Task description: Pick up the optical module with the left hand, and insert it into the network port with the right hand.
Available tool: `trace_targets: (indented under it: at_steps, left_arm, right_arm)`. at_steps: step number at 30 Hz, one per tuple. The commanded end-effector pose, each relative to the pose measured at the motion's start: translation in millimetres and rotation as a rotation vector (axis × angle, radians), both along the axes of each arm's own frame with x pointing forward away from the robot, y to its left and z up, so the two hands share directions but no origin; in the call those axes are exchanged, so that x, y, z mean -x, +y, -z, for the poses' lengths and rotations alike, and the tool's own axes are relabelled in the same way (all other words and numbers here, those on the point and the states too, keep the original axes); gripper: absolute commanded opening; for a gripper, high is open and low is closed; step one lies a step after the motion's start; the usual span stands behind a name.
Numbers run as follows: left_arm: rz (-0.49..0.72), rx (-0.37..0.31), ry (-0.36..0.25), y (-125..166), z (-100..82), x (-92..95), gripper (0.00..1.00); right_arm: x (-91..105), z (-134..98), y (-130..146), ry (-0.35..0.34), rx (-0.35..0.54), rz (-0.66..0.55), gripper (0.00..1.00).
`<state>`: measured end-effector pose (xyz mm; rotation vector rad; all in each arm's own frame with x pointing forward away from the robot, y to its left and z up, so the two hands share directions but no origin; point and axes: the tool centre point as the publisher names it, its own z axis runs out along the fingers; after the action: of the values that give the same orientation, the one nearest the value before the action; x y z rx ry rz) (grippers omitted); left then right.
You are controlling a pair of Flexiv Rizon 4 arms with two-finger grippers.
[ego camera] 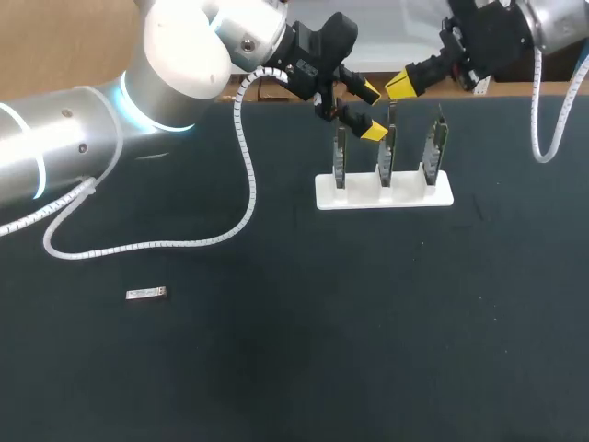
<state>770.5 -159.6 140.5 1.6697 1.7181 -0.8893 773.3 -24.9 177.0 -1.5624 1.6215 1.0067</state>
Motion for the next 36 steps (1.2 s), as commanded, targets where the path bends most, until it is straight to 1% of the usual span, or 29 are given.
trace_targets:
  at_steps: [1,17,36]
  left_arm:
    - [0.000,-0.004,0.002,-1.0,-0.3,-1.1,1.00]
    - [0.000,-0.004,0.002,-1.0,-0.3,-1.1,1.00]
    - [0.000,-0.004,0.002,-1.0,-0.3,-1.1,1.00]
  right_arm:
    - [-2.6,3.0,1.1,0.006,0.005,-0.004,0.00]
    - [-0.8,21.2,-3.6,0.047,0.037,0.011,0.00]
    - [3.4,31.6,-3.7,0.072,0.048,0.008,0.00]
